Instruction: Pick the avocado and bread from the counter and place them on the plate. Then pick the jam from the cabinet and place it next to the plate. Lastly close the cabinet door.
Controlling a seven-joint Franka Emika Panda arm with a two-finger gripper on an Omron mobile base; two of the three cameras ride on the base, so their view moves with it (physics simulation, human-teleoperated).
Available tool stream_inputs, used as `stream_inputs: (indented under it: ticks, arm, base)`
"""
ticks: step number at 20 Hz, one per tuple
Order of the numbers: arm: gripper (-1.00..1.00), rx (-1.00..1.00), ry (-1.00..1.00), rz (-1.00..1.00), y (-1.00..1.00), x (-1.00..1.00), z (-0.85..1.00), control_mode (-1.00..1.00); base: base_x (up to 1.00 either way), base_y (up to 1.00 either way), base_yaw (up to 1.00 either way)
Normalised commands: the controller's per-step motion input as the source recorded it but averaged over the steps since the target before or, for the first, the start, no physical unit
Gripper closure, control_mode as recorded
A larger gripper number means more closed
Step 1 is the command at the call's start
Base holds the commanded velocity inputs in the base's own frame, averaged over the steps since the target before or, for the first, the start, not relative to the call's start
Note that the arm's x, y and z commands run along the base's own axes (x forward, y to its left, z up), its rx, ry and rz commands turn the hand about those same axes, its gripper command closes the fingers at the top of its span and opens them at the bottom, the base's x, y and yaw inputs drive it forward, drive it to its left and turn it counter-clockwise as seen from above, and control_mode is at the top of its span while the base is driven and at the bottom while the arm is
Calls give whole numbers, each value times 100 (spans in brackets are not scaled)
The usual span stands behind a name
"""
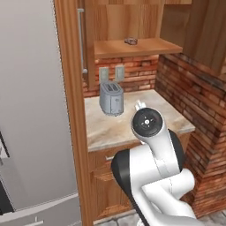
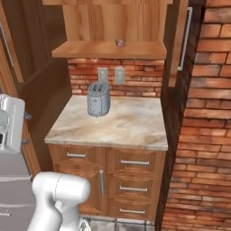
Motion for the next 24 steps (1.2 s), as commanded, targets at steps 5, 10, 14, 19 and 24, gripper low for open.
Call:
stream_inputs:
  ticks: [5, 10, 14, 19, 24]
  arm:
    - [-100, 0, 0, 0, 0, 0, 0, 100]
    - [-100, 0, 0, 0, 0, 0, 0, 100]
    - [-100, 0, 0, 0, 0, 0, 0, 100]
    - [-100, 0, 0, 0, 0, 0, 0, 100]
    - [-100, 0, 0, 0, 0, 0, 0, 100]
  base:
    - [46, -32, 20]
    - [52, -26, 16]
    - [47, -28, 15]
    - [40, -33, 14]
    - [29, -34, 10]
